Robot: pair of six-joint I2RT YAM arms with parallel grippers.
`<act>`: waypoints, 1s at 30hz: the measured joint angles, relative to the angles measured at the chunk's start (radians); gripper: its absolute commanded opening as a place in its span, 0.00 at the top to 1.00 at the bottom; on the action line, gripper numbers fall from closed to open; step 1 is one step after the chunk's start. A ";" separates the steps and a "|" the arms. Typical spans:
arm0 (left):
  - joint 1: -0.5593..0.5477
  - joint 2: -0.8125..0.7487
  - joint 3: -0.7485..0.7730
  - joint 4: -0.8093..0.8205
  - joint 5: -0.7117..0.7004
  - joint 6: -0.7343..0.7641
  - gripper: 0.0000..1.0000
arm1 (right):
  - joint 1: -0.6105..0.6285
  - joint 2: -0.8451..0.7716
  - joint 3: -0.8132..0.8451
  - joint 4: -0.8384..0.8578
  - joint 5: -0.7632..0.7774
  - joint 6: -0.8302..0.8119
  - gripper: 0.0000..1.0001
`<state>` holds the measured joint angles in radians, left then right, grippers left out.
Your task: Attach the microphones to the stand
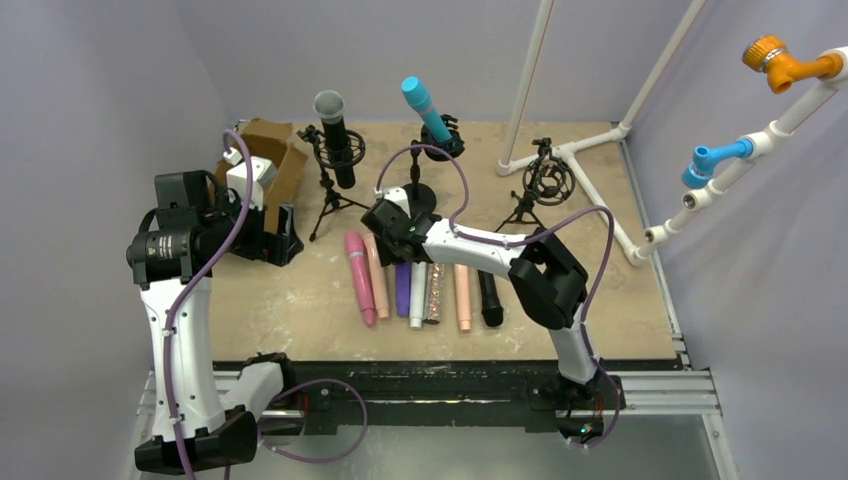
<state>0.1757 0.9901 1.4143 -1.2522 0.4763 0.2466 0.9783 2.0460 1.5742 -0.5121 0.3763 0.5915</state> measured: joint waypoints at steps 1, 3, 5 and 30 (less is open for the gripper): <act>0.000 0.000 -0.003 0.000 0.002 0.000 0.00 | -0.005 0.002 0.003 0.005 0.000 0.000 0.48; 0.000 0.000 -0.005 -0.001 0.007 0.001 0.00 | -0.014 0.007 0.009 0.011 0.003 0.002 0.48; 0.000 0.000 -0.005 -0.002 0.010 0.003 0.00 | -0.019 0.016 0.013 0.013 0.003 0.004 0.48; 0.001 0.021 -0.023 -0.097 0.172 0.061 0.00 | -0.018 -0.087 0.064 0.023 -0.003 0.064 1.00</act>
<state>0.1764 1.0111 1.3914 -1.3487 0.6487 0.3080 0.9607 1.9594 1.6382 -0.4896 0.3737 0.6559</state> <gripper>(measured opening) 0.998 0.380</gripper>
